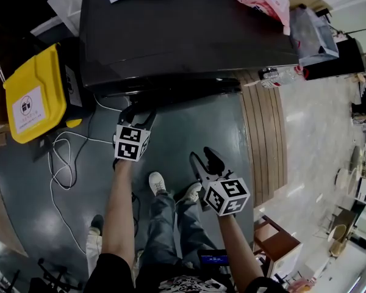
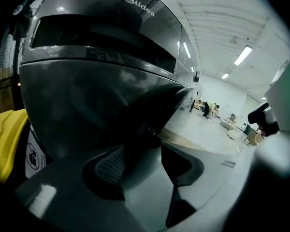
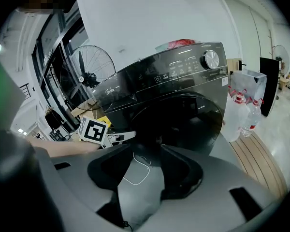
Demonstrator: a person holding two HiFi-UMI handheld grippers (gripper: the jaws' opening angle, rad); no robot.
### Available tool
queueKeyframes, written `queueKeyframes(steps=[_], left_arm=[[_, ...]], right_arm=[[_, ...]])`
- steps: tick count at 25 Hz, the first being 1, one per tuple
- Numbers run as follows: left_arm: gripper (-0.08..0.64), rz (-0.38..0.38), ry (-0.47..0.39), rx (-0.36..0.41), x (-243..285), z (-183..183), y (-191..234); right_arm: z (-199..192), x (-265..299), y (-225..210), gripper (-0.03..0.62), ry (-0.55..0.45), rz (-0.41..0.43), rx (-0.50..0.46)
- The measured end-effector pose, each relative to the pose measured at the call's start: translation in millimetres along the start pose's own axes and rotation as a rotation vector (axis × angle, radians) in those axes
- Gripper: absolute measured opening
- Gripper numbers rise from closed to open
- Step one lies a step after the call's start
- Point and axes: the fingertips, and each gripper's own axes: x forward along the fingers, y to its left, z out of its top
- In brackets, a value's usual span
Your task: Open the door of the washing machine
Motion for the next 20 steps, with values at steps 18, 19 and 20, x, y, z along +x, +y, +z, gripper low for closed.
queueKeyframes(steps=[18, 19, 20], left_arm=[[0.191, -0.034, 0.079, 0.046, -3, -5, -12], [0.185, -0.048, 0.088, 0.044, -6, -10, -19], [0.178, -0.064, 0.096, 0.042, -11, -17, -27]], right_arm=[[-20, -3, 10, 0.19, 0.038, 0.024, 0.017], [-20, -4, 9, 0.19, 0.039, 0.022, 0.02], [-19, -4, 8, 0.19, 0.039, 0.019, 0.023]])
